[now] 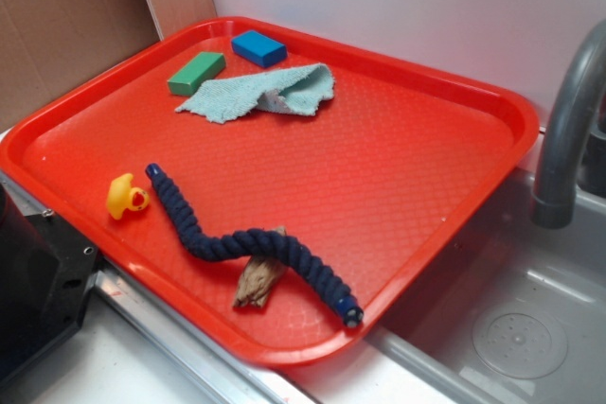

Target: Grab the green block.

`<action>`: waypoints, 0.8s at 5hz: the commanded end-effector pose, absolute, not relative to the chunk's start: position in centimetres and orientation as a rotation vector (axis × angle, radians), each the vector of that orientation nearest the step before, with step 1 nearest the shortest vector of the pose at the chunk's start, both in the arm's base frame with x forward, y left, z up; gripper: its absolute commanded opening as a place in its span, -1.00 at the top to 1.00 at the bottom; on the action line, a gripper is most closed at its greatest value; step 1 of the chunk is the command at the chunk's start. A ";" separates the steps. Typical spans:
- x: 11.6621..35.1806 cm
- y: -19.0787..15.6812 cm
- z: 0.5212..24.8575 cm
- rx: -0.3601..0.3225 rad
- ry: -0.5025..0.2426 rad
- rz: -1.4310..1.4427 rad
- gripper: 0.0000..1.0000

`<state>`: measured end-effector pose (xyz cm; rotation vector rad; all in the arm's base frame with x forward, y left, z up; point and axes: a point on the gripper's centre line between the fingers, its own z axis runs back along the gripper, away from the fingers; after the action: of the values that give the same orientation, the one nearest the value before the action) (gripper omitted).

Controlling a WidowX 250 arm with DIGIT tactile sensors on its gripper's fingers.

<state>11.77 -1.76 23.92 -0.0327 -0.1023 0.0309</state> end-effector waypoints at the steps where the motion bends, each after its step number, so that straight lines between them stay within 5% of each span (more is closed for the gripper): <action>1: 11.8 -1.8 23.9 -0.033 -0.102 0.031 -1.00; 2: 15.3 3.2 18.9 0.027 -0.035 0.158 -1.00; 4: 20.4 11.0 12.0 0.077 -0.077 0.237 -1.00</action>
<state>19.86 10.11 10.66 0.0524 -0.0346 0.2364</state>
